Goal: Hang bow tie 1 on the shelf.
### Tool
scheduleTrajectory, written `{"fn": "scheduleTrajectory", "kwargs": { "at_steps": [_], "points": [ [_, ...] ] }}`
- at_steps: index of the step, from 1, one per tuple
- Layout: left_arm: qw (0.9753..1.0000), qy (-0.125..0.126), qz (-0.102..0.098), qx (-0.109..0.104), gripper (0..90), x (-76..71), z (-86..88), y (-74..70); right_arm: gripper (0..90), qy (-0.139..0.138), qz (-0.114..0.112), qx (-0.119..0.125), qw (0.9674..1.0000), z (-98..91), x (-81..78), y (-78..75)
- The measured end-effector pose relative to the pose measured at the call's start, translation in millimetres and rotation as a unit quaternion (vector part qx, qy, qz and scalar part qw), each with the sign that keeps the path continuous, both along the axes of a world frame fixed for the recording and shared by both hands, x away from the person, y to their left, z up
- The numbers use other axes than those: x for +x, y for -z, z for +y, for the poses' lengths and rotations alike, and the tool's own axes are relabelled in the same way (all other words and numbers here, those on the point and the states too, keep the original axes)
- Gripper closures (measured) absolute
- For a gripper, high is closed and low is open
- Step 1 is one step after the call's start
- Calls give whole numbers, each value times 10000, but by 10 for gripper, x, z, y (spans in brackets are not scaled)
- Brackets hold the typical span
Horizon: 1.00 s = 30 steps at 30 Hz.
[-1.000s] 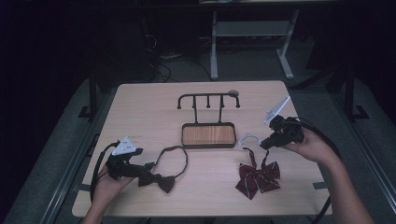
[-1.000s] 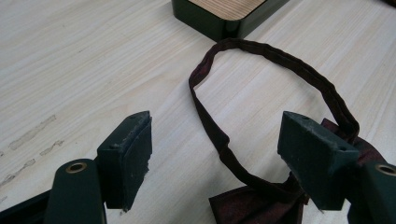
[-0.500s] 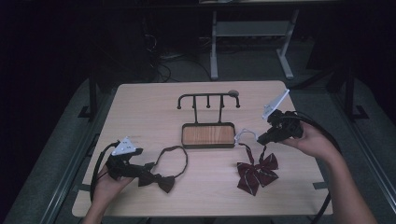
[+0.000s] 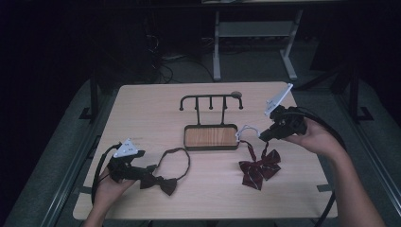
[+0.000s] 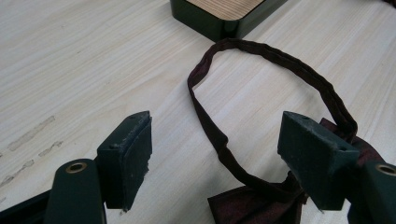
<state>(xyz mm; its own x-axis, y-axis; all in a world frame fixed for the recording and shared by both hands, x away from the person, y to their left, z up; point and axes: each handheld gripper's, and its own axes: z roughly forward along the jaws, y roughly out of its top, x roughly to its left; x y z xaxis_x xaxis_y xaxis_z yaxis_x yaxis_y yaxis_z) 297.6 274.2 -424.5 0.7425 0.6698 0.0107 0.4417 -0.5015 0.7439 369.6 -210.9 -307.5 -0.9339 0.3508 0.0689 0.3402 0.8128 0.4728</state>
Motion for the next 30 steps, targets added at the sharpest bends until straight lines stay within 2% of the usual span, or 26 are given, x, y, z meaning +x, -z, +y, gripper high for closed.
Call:
{"fn": "scheduleTrajectory", "kwargs": {
  "at_steps": [12, 30],
  "points": [
    [10000, 0, 5, -13, 260, 2, 1, 3, 866, -66, -143, 2, 9999, 51, 15, -163],
    [10000, 15, 2, -29, 260, 2, 5, 2, 866, -42, -176, 31, 9998, 118, 126, -355]
  ]
}}
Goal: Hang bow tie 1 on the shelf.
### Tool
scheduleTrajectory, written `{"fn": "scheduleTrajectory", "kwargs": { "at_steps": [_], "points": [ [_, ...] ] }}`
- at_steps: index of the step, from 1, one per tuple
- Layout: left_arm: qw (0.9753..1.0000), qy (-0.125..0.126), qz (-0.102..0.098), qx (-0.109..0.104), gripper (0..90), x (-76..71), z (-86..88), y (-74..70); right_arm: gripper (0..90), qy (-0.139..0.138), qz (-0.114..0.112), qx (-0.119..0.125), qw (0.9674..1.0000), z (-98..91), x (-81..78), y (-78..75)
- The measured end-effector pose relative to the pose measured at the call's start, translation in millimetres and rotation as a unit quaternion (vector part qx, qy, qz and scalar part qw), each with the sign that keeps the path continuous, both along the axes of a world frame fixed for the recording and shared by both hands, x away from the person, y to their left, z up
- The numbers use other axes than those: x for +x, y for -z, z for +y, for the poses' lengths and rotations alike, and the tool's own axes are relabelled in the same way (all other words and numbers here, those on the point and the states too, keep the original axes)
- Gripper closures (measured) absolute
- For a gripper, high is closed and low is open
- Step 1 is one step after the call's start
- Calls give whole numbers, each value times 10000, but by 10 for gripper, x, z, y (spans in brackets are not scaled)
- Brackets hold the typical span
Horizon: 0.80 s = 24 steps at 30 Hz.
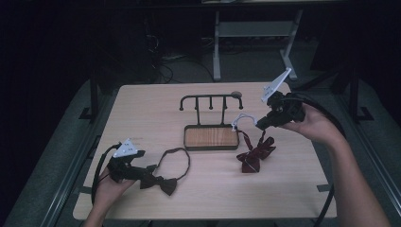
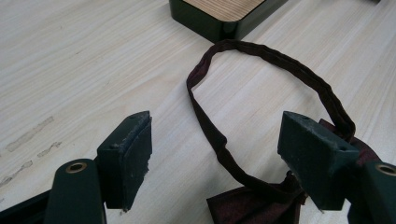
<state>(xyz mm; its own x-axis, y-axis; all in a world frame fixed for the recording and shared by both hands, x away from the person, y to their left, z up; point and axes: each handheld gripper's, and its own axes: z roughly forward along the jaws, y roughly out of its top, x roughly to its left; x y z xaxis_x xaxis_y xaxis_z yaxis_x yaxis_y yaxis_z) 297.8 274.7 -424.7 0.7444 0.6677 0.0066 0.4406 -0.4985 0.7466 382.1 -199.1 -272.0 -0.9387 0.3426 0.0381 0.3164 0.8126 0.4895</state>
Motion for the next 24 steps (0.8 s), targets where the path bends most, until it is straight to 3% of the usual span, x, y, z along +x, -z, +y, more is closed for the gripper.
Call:
{"fn": "scheduleTrajectory", "kwargs": {
  "at_steps": [24],
  "points": [
    [10000, 15, 26, 3, 260, -3, 8, -7, 865, 90, -73, 66, 9999, 46, 158, -179]
  ]
}}
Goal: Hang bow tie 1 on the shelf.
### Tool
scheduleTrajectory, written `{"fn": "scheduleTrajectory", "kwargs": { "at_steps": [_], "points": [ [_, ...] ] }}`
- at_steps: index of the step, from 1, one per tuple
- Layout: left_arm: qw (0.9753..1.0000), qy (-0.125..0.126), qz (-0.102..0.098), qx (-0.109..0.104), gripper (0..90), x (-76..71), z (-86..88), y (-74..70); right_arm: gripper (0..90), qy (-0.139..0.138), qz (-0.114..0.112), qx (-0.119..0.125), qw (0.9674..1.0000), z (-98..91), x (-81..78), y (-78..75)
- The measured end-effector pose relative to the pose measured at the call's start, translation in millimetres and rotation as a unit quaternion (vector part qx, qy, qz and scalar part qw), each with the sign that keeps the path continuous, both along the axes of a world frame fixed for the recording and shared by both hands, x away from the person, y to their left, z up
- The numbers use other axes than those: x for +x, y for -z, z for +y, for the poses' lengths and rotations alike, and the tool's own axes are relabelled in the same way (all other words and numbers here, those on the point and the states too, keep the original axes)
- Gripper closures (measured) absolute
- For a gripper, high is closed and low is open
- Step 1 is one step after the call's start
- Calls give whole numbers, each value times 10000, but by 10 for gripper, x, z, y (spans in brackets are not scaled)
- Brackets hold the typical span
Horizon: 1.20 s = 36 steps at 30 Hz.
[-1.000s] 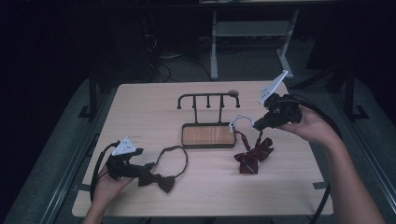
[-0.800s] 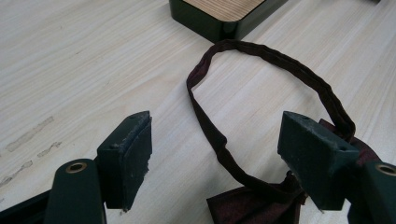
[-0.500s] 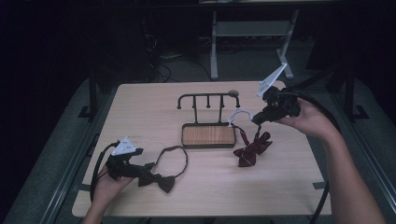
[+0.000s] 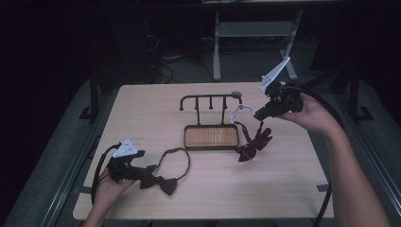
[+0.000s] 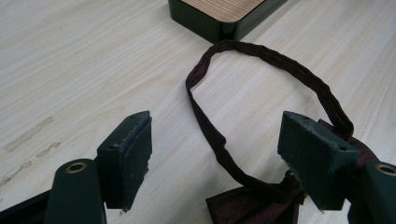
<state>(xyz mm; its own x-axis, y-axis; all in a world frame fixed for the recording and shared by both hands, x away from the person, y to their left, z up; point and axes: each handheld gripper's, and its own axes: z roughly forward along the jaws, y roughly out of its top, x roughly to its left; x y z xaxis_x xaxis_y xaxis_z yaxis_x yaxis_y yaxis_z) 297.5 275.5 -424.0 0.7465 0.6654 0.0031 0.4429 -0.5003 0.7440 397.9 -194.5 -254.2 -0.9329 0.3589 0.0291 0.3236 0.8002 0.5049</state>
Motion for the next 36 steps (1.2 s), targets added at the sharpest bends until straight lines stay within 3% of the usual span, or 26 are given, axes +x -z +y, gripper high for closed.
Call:
{"fn": "scheduleTrajectory", "kwargs": {
  "at_steps": [18, 36],
  "points": [
    [10000, 17, -4, -11, 260, -1, -3, 2, 865, 229, 69, -69, 9997, 0, 185, -68],
    [10000, 44, -29, 18, 260, -5, -9, -6, 862, 472, 251, -114, 9985, 15, 399, 70]
  ]
}}
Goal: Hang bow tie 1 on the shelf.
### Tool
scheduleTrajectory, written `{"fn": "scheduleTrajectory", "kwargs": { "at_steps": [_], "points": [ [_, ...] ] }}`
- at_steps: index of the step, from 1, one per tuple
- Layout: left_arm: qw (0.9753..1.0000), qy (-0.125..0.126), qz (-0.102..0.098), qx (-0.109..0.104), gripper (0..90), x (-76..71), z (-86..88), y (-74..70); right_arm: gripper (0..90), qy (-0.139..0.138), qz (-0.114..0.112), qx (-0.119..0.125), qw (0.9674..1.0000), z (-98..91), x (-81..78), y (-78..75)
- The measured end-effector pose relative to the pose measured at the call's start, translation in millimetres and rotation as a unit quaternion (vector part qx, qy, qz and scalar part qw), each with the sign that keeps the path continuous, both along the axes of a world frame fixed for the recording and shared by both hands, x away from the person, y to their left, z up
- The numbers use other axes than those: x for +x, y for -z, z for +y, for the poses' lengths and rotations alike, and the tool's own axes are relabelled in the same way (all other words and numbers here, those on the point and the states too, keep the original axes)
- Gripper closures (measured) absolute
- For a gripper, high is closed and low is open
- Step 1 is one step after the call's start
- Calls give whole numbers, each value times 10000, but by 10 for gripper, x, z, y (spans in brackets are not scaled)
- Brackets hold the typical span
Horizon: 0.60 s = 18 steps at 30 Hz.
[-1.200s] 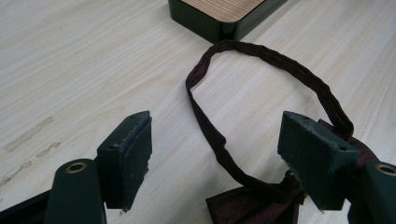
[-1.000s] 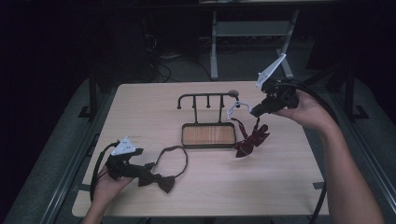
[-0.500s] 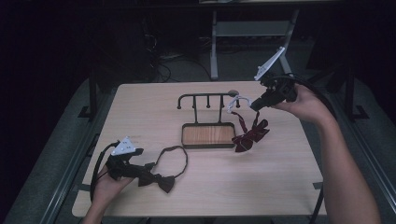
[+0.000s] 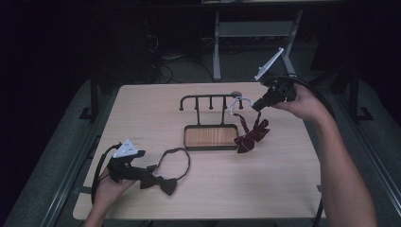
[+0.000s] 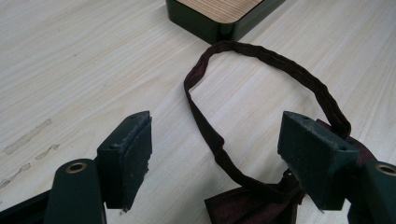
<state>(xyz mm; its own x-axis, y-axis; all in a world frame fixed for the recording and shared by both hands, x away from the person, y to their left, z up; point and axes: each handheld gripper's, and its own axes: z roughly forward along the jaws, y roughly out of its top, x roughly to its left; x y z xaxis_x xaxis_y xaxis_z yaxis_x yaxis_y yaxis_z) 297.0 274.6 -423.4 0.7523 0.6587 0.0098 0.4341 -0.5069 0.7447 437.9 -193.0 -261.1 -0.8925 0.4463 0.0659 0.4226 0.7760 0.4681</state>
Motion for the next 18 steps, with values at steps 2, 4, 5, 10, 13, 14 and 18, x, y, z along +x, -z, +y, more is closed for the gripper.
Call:
{"fn": "scheduleTrajectory", "kwargs": {
  "at_steps": [2, 4, 5, 10, 13, 14, 18],
  "points": [
    [10000, 3, 6, 3, 260, -1, 0, -2, 860, 11, 17, -14, 10000, -6, 13, 32],
    [10000, -1, 21, -9, 259, -3, -5, -1, 859, 46, 44, -49, 10000, -7, 26, 59],
    [10000, 3, 22, 4, 260, -4, -6, -3, 858, 51, 51, -49, 10000, -5, 28, 63],
    [10000, -19, 42, -34, 259, -10, -18, -1, 856, 100, 49, -83, 9999, 4, 53, 82],
    [10000, 4, 23, -18, 259, -7, -9, -3, 853, 112, 60, -102, 9999, 6, 63, 106],
    [10000, 6, 27, -13, 260, -6, -9, -3, 853, 114, 71, -95, 9999, 6, 64, 111],
    [10000, -8, 37, -16, 260, -10, -13, -4, 844, 133, 85, -107, 9998, 6, 76, 136]
  ]
}}
